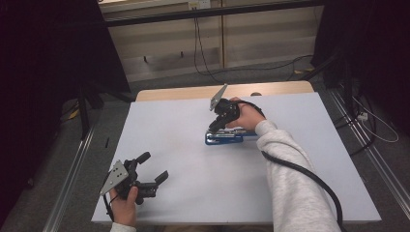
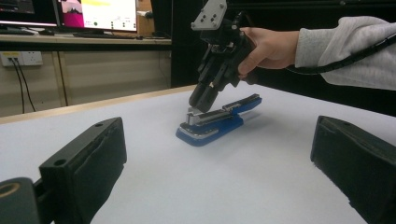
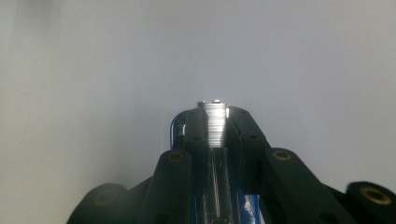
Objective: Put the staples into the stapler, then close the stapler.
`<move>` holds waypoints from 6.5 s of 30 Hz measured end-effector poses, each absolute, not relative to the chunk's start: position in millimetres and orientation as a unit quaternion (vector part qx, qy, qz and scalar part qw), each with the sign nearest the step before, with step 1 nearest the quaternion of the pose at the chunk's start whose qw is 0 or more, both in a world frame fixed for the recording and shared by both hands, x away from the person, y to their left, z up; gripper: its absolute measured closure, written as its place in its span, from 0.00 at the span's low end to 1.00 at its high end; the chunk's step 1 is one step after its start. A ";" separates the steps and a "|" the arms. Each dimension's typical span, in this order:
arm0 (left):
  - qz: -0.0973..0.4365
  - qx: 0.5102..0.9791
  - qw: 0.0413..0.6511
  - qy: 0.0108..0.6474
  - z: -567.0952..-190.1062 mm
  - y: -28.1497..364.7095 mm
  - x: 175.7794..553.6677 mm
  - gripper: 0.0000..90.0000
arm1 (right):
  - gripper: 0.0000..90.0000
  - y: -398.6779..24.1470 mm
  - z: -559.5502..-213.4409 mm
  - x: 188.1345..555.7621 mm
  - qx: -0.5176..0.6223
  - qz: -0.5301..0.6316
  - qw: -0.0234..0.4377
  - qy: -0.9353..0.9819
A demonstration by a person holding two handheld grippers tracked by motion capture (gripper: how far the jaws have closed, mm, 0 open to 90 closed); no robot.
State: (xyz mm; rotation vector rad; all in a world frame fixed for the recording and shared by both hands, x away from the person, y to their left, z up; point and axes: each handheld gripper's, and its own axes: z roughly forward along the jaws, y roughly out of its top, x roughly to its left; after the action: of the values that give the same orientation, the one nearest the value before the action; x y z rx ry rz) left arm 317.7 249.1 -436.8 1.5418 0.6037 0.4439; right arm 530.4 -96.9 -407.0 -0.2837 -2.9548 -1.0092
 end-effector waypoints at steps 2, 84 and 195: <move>0.195 0.679 0.655 0.268 -436.9 248.9 317.6 0.04 | 0.87 -96.7 -407.0 530.5 -0.091 -0.323 0.003 -0.942; 0.137 0.733 0.604 0.281 -432.4 204.9 343.8 0.02 | 0.21 -190.1 -412.9 485.2 -0.216 -0.411 -0.059 -0.884; 0.107 0.785 0.498 0.352 -423.4 178.5 390.5 0.12 | 0.19 -247.5 -424.8 354.9 -0.359 -0.427 -0.120 -0.821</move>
State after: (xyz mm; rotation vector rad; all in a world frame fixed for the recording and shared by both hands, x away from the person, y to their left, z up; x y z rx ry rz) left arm 390.5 178.5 -423.4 1.9007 0.8512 0.2598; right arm 354.9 -247.5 -424.8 -1.2242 -2.7966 -1.4535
